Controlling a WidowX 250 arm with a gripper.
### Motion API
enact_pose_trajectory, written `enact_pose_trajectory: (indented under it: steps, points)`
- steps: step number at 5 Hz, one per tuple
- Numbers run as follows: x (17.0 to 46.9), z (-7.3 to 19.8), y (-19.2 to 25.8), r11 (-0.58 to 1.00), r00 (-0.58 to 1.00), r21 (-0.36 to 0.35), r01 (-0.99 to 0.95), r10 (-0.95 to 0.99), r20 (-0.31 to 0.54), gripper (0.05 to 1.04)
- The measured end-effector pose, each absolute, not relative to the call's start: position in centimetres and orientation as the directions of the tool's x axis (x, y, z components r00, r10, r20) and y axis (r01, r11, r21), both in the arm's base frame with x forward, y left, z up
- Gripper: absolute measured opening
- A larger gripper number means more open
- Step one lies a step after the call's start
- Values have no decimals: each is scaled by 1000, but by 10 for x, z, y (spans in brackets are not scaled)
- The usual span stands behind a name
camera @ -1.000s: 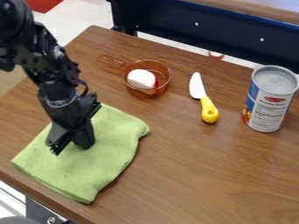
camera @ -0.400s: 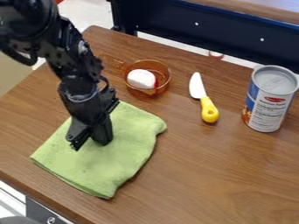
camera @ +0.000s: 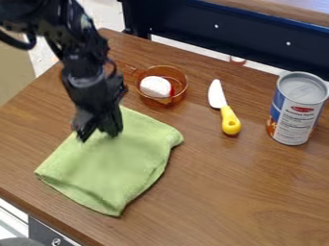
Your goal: Moving the towel on the left side.
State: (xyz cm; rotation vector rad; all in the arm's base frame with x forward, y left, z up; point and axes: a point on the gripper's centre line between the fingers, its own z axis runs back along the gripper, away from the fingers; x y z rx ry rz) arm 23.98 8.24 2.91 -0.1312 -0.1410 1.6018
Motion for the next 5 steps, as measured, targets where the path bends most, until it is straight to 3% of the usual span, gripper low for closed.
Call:
enact_pose_trajectory:
  steps: [1, 2, 3, 4, 5]
  points:
    - [244, 47, 79, -22, -19, -144, -989, 1000, -22, 207]
    - [238, 62, 70, 71, 71, -47, -996, 997, -14, 440]
    - [236, 70, 60, 154, 154, 24, -988, 988, -3, 735]
    - [246, 71, 39, 302, 303, 22, -953, 951, 68, 981]
    - [257, 64, 17, 456, 453, 4, -890, 884, 117, 1000]
